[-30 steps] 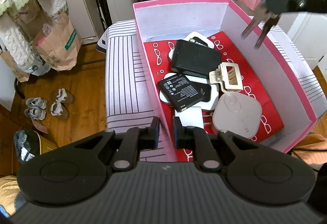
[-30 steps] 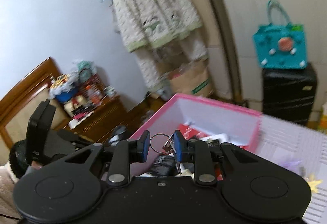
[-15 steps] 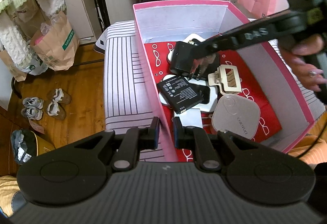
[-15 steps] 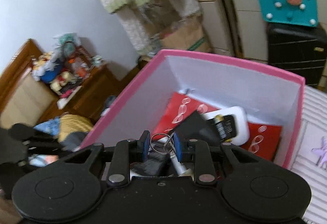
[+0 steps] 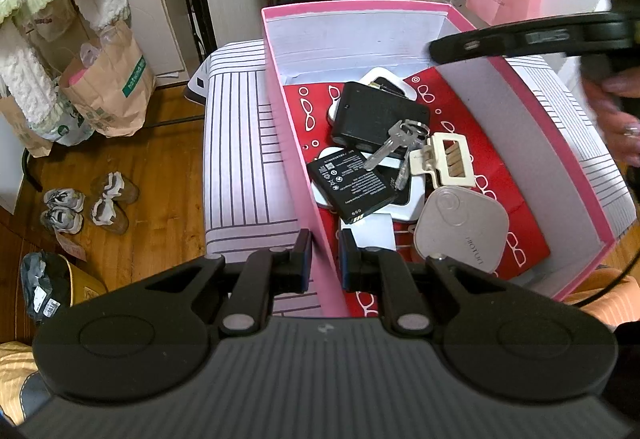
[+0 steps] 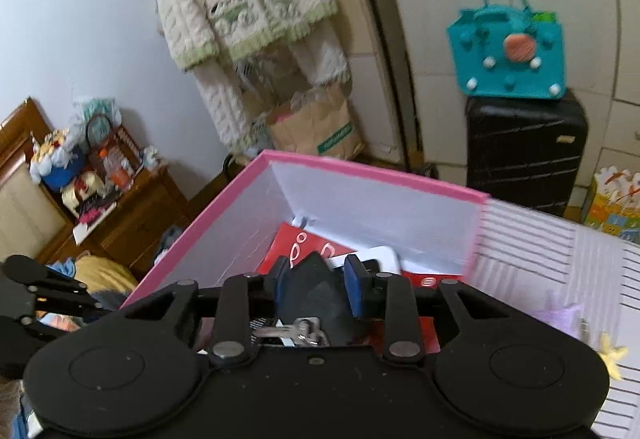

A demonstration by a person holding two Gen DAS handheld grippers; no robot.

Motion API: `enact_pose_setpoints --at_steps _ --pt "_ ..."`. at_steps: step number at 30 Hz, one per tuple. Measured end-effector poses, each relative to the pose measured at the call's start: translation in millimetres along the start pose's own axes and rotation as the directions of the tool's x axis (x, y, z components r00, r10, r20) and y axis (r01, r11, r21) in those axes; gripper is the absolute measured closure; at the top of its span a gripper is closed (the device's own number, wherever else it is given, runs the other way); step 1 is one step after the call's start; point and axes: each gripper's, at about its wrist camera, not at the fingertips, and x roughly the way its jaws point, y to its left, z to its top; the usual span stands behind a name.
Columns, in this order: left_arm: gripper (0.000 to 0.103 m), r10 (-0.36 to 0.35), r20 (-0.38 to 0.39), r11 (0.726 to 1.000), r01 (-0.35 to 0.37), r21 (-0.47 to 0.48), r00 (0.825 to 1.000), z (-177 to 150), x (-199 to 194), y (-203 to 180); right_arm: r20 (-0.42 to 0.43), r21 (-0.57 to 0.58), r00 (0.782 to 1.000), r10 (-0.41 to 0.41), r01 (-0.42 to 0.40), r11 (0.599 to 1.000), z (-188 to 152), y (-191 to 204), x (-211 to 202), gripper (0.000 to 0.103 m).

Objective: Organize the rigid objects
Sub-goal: 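Carry the keys into the box and open the right tool, then move the right tool to the yellow starfish on the table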

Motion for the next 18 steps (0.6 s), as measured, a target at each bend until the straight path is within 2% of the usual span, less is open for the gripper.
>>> enact_pose_setpoints --at_steps 9,14,18 --pt "0.091 0.011 -0.002 1.0 -0.011 -0.02 1.0 1 0 -1 0.09 0.033 0.988 -0.122 0.12 0.992 -22 -32 -65 0.06" --pt "0.091 0.022 -0.008 0.999 -0.022 -0.034 1.0 2 0 -2 0.087 0.075 0.973 -0.212 0.206 0.976 -40 -62 -78 0.059" --pt "0.091 0.045 -0.016 0.999 -0.045 -0.021 0.999 3 0 -6 0.088 0.092 0.952 -0.292 0.284 0.954 -61 -89 -82 0.058"
